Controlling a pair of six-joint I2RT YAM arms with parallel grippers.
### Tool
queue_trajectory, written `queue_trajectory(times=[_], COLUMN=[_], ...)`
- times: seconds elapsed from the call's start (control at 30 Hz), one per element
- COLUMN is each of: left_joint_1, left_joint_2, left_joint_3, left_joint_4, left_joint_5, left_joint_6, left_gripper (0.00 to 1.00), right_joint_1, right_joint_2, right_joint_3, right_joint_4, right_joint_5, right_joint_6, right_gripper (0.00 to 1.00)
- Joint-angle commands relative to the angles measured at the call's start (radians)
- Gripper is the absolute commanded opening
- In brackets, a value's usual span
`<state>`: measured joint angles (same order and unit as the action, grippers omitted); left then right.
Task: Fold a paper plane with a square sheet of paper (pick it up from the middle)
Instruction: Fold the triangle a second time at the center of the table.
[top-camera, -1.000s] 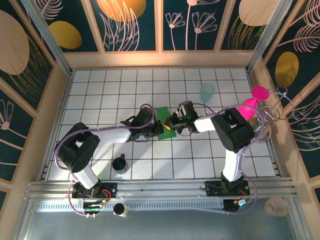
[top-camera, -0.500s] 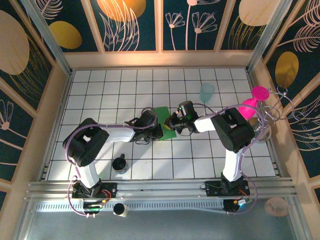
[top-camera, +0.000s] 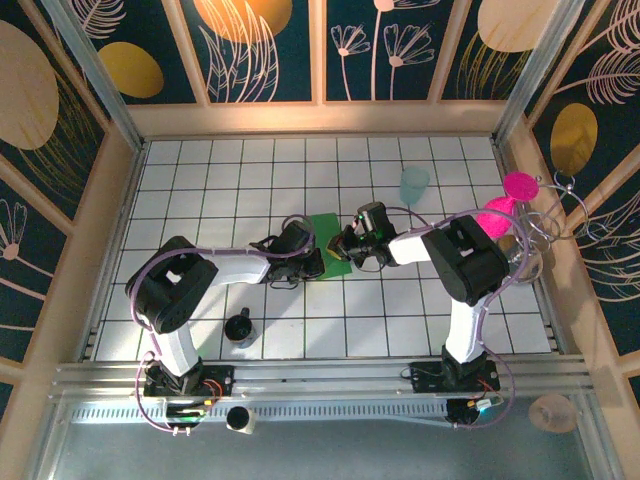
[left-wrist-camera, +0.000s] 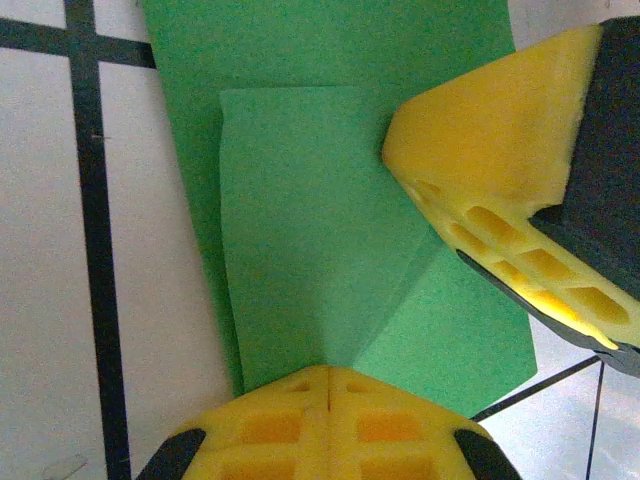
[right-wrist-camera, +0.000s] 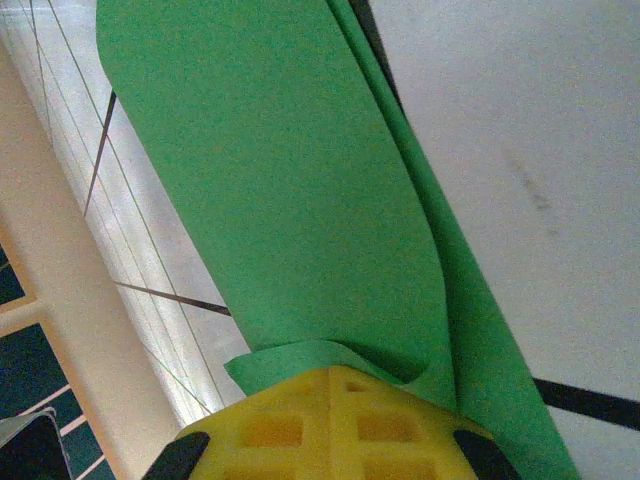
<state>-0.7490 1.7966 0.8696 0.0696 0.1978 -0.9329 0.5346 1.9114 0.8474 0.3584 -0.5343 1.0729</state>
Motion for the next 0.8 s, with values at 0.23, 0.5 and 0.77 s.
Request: queue_trajectory(times=[0.23,0.5,0.77], left_joint_1=[-0.004,-0.004,-0.003], left_joint_2=[0.009,0.0,-0.003], left_joint_3=[-0.012,-0.016,-0.018], left_joint_4=[-0.06,-0.057,-0.053], left_joint_5=[0.003,0.003,0.003], left_joint_6=[0.02,0.02,0.017], left_gripper=[0.0,0.0,0.0], right_joint_1=[-0.018,0.007,0.007], right_joint_2=[-0.081,-0.084,-0.03], right_joint_3=[0.09,0.101,0.111], right_joint_4=[-0.159,-0.307,-0.33], right_joint_5=[-0.054,-0.07,-0.078], right_joint_6=[-0.268,-0.421,-0.445], right_gripper=[0.05,0.04,0.03])
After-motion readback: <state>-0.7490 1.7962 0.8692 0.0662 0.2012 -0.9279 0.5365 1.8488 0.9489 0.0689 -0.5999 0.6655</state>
